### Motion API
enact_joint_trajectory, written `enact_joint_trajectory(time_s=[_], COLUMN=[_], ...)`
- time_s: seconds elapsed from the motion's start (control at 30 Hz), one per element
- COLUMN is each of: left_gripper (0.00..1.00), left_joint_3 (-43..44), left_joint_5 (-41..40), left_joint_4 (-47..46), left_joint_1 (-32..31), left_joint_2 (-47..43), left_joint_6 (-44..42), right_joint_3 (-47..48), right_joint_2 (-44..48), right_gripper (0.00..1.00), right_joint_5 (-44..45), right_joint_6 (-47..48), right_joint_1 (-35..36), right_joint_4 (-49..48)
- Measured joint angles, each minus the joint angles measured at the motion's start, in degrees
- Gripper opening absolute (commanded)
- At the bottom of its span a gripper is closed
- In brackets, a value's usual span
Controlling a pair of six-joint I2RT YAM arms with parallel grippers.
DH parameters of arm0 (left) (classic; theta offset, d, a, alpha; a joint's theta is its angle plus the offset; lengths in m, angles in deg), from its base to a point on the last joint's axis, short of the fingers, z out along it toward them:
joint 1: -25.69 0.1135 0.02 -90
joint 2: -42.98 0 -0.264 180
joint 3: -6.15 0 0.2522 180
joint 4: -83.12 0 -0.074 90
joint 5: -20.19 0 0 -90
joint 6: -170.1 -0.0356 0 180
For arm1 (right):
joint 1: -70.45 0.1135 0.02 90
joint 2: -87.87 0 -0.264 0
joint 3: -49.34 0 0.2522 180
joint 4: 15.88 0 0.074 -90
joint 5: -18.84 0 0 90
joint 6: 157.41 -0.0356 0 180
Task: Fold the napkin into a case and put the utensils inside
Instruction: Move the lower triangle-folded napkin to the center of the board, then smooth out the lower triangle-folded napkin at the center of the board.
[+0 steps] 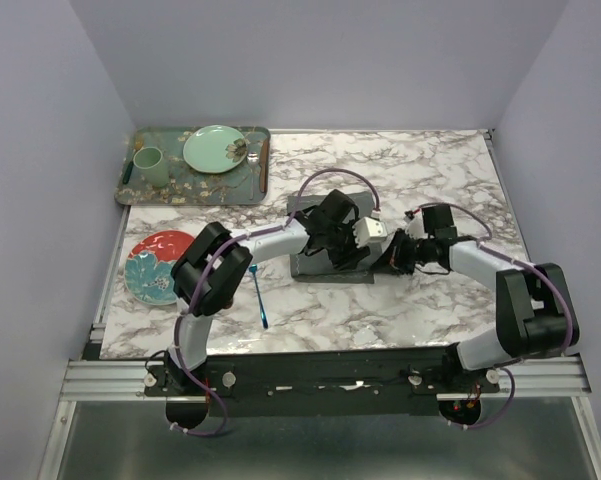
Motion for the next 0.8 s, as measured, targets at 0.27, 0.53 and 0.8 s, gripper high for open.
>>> enact_joint_trajectory(time_s=[0.27,0.53,0.8], left_gripper=[0.58,0.54,0.54], left_joint_3=[-2.32,-3.65,-1.44], left_joint_5=[1.07,3.17,5.88], left_joint_4=[0.02,1.64,3.13], left_joint_1=[4.39,5.14,6.21], left_joint_2=[-3.48,-5.42,-4.63], left_joint_6=[4.81,2.64,2.51], right_joint_3=[0.02,-5.01,-17.31], right_joint_2=[16.17,31.58,35.87], right_gripper=[0.01,0.04,0.1], right_joint_5=[3.85,-0.48,-1.73], right_joint_6=[22.53,70.79,106.51], right_joint_1=[0.02,0.11,6.54], right_joint_4=[1.29,3.48,5.64])
